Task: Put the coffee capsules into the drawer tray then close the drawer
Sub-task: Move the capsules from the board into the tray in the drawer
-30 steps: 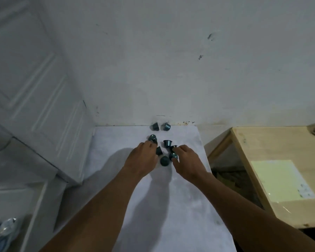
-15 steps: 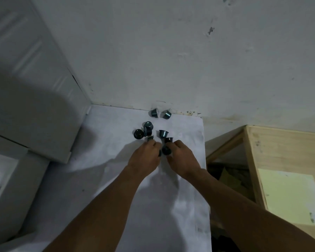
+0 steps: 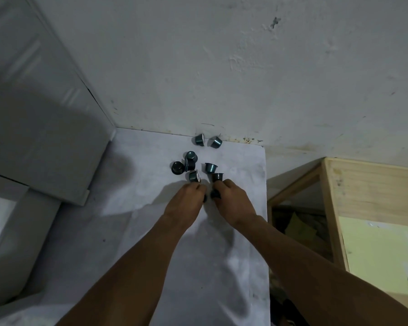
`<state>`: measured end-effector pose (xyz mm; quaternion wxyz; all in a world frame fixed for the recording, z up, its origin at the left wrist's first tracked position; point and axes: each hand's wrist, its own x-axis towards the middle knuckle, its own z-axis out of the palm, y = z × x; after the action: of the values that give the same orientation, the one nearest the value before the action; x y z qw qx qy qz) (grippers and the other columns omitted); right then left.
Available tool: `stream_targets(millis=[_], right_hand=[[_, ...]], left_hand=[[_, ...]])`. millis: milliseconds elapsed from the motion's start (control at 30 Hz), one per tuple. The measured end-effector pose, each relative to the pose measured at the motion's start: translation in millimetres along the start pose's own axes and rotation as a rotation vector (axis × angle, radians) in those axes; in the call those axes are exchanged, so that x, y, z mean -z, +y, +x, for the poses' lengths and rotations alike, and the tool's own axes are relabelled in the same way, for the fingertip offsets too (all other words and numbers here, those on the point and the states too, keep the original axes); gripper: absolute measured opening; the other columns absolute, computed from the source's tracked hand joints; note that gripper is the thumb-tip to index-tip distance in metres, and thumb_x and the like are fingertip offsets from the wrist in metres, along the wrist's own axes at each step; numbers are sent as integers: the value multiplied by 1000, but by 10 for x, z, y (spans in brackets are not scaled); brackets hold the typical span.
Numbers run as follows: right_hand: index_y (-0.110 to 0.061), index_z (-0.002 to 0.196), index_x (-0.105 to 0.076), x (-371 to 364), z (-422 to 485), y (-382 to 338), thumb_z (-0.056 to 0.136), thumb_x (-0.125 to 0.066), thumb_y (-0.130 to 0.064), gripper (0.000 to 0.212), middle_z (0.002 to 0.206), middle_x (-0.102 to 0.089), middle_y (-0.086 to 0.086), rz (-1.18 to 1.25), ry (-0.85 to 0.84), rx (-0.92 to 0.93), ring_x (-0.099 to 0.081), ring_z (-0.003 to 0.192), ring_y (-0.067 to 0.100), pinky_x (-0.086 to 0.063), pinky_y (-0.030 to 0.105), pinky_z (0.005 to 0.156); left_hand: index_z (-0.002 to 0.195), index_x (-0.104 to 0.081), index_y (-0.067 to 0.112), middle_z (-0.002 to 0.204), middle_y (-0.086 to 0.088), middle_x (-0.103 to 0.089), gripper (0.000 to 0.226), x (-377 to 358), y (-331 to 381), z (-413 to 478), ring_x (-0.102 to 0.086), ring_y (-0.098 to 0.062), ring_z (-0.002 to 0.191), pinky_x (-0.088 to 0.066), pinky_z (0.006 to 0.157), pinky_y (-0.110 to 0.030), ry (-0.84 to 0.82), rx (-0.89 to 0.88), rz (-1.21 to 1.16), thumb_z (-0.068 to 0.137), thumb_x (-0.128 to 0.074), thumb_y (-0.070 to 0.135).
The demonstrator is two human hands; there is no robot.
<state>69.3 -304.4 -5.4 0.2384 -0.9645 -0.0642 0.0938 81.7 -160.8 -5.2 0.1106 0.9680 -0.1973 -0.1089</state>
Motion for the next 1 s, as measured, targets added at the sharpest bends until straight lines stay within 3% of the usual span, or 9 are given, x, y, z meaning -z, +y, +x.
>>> stream_targets(millis=[100, 233, 433, 600, 733, 867, 933, 1000], right_hand=[[-7, 111, -55, 10, -67, -8, 95, -50, -17, 20, 104, -58, 14, -8, -7, -11, -58, 86, 33, -44, 32, 72], [-11, 126, -50, 79, -174, -55, 95, -49, -17, 32, 113, -54, 13, -26, -16, -25, -59, 91, 34, -45, 31, 77], [-7, 120, -57, 311, -342, -308, 89, -54, -10, 32, 118, -47, 14, -36, 58, 2, -57, 87, 33, -43, 29, 74], [-13, 129, -54, 444, -598, -713, 87, -55, -7, 43, 120, -43, 13, -14, 131, 59, -55, 89, 34, -41, 26, 77], [-11, 118, -57, 437, -832, -1105, 84, -57, -6, 35, 109, -42, 13, 8, 222, 103, -50, 84, 29, -51, 36, 79], [-11, 115, -51, 308, -1086, -1557, 84, -62, -12, 33, 110, -47, 12, 50, 311, 172, -49, 89, 27, -40, 27, 73], [-8, 105, -50, 195, -1218, -1812, 82, -64, -13, 27, 100, -54, 12, 60, 356, 242, -49, 89, 27, -36, 30, 67], [-9, 97, -48, 78, -1367, -2073, 80, -65, -17, 25, 89, -57, 9, 97, 373, 266, -49, 83, 24, -33, 29, 62]], left_hand=[[110, -54, 9, 108, -11, -60, 22, 4, 27, -86, -57, -26, 97, -44, 80, -31, -1, 20, 9, 89, -52, 5], [118, -55, 12, 112, -12, -55, 28, 94, 80, -244, -60, -29, 92, -48, 79, -33, 20, 56, -14, 91, -50, 8], [114, -62, 13, 115, -10, -49, 29, 433, 124, -511, -58, -27, 92, -43, 80, -27, 134, 150, -143, 87, -53, 10], [130, -53, 17, 112, -11, -42, 45, 757, 96, -932, -56, -25, 88, -46, 83, -26, 240, 138, -210, 86, -57, 10], [123, -58, 17, 111, -8, -42, 41, 950, -62, -1394, -57, -23, 86, -47, 84, -26, 352, 169, -257, 82, -65, 15], [109, -58, 17, 102, -5, -47, 31, 1093, -277, -1940, -54, -21, 90, -42, 76, -25, 463, 208, -286, 81, -69, 24], [101, -57, 14, 91, -3, -47, 27, 1155, -401, -2266, -52, -21, 85, -34, 68, -23, 534, 223, -285, 81, -69, 26], [99, -58, 13, 88, -3, -52, 28, 1195, -529, -2598, -52, -20, 81, -37, 67, -27, 568, 248, -272, 79, -69, 29]])
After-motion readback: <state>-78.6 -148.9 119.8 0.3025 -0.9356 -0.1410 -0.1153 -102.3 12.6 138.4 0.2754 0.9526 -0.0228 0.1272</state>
